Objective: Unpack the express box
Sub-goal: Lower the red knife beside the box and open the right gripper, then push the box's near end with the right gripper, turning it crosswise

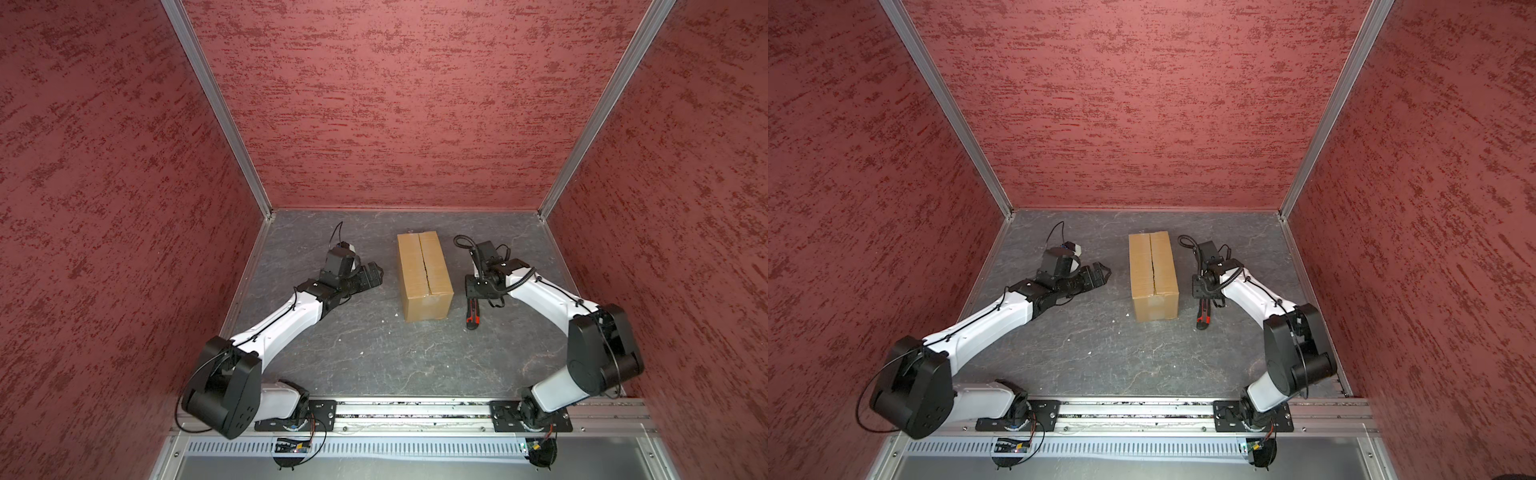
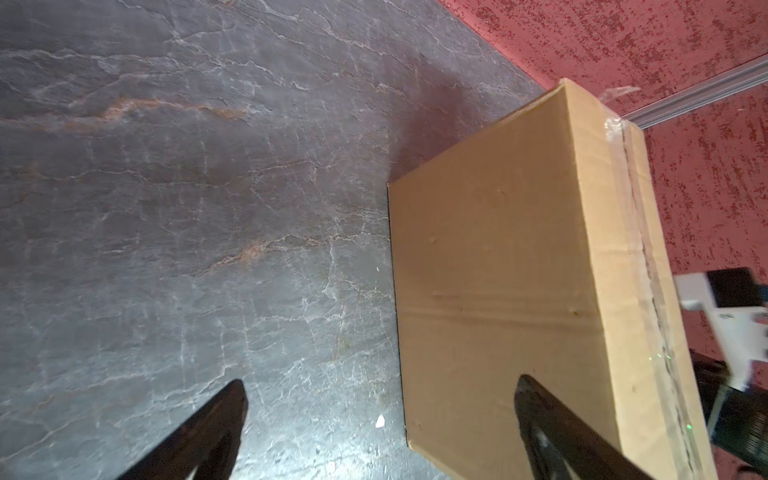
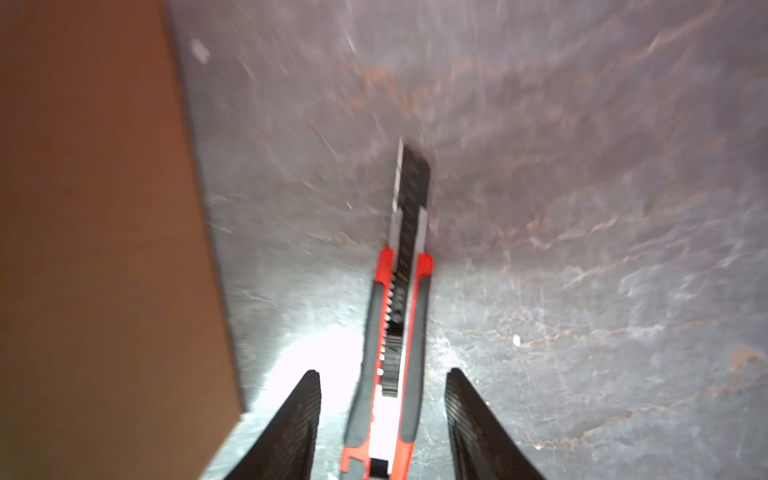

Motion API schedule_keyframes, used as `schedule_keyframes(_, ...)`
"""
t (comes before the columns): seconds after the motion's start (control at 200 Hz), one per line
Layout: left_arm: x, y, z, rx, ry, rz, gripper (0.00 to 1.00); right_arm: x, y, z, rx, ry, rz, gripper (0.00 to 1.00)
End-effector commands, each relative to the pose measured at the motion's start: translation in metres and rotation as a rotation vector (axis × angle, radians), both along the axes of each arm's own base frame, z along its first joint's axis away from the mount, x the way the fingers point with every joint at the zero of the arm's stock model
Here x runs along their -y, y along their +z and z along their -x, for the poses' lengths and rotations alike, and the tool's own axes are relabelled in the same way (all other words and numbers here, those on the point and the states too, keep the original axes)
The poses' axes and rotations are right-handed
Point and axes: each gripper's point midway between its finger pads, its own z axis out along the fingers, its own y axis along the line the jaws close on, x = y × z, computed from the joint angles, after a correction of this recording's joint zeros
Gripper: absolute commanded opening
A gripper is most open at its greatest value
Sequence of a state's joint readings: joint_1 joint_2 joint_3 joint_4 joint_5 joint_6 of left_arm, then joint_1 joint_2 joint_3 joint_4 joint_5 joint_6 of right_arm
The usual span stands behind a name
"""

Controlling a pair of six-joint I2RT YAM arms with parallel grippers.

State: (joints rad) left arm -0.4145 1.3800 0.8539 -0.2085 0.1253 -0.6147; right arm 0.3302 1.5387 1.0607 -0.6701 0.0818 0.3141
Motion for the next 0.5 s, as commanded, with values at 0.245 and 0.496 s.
schedule_keyframes(0.245, 0.031, -0.016, -0.067, 0.037, -0.003, 0.034, 0.99, -0.06, 0.028, 0.001, 0.131, 0.066, -0.172, 0.49)
schedule_keyframes(0.496, 0.058, -0.025, -0.098, 0.029, -0.048, 0.056, 1.0, -0.113, 0.043, 0.03, 0.191, 0.108, -0.286, 0.48)
